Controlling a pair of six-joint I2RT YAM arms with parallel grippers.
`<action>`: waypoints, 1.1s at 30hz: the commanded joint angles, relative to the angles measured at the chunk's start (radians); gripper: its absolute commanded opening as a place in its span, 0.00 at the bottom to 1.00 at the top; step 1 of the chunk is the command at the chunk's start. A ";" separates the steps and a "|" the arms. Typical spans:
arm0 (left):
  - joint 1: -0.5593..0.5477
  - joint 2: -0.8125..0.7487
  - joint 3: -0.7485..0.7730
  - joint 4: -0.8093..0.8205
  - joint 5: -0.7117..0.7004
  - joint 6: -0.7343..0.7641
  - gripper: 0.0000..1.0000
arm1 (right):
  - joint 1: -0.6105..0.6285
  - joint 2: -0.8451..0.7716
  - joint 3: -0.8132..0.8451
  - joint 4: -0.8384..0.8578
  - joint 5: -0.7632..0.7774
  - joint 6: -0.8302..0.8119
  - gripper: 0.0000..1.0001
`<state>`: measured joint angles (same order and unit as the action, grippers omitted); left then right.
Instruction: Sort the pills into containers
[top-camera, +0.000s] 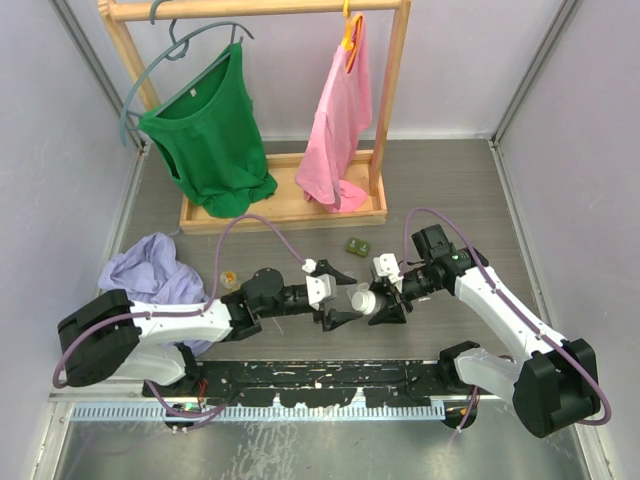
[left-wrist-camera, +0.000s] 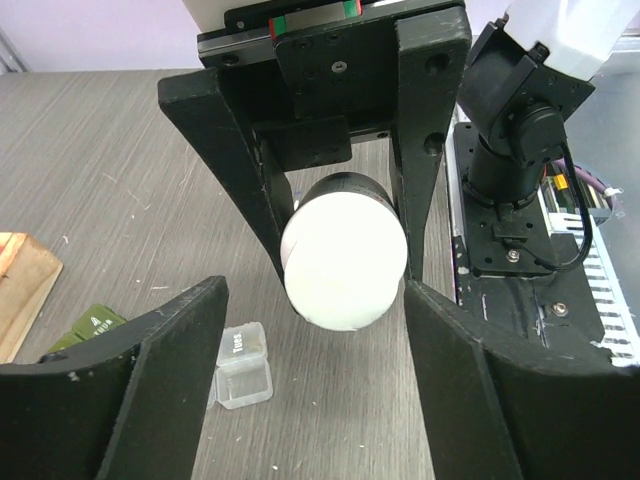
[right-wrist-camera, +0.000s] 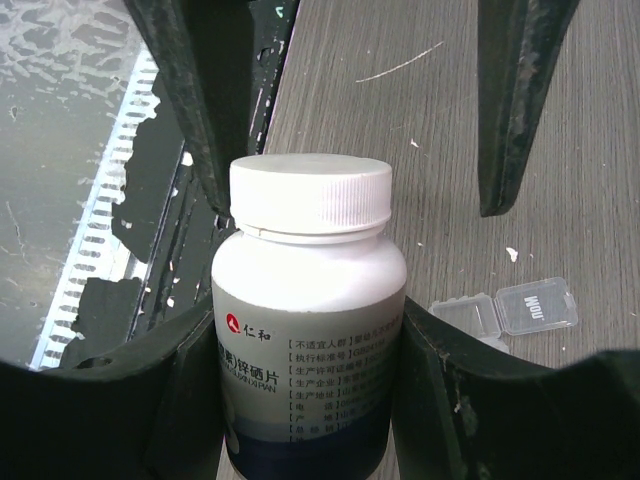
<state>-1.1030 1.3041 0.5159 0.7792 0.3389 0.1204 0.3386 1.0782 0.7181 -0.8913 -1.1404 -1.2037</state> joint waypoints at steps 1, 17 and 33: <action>0.013 0.007 0.047 0.080 0.021 -0.010 0.68 | 0.000 0.000 0.017 -0.003 -0.012 -0.019 0.01; 0.019 0.013 0.056 0.094 0.051 -0.122 0.22 | 0.000 0.001 0.017 -0.004 -0.011 -0.019 0.01; 0.018 0.078 0.049 0.130 -0.098 -0.594 0.00 | 0.002 0.003 0.024 -0.017 -0.019 -0.028 0.01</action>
<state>-1.0889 1.3827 0.5274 0.8413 0.3138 -0.3214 0.3267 1.0805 0.7181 -0.9173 -1.0927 -1.1999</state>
